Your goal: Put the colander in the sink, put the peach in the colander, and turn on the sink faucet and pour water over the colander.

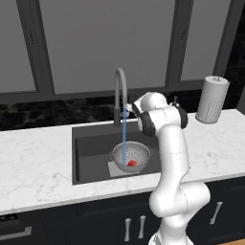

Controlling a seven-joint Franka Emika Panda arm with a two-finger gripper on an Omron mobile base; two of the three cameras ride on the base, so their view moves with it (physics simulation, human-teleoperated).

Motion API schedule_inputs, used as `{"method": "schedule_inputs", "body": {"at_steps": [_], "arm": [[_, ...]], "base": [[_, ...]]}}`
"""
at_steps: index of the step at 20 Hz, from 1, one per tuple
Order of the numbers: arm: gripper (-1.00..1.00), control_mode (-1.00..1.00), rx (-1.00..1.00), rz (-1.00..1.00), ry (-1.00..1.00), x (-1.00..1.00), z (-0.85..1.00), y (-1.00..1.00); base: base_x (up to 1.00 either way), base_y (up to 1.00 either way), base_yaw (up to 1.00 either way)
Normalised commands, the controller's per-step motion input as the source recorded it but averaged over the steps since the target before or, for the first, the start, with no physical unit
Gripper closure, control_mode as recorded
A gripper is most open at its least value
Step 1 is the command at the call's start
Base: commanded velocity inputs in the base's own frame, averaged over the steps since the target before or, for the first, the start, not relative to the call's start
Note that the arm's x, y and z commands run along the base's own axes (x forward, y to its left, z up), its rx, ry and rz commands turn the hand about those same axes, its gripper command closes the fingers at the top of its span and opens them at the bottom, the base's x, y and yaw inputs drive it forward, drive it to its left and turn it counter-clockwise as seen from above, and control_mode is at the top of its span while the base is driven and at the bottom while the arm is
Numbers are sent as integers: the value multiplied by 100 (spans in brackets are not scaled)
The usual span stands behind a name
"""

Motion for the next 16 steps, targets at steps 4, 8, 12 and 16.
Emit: {"method": "schedule_inputs", "body": {"at_steps": [4,8,12,16], "arm": [[100,-100,40,0,0,0,31,-100],[100,-100,36,0,-9,-18,70,-99],[100,-100,21,11,-21,-47,100,-60],[100,-100,10,4,-25,-69,100,-34]], "base": [[0,0,0],[0,0,0],[0,0,0],[0,0,0]]}}
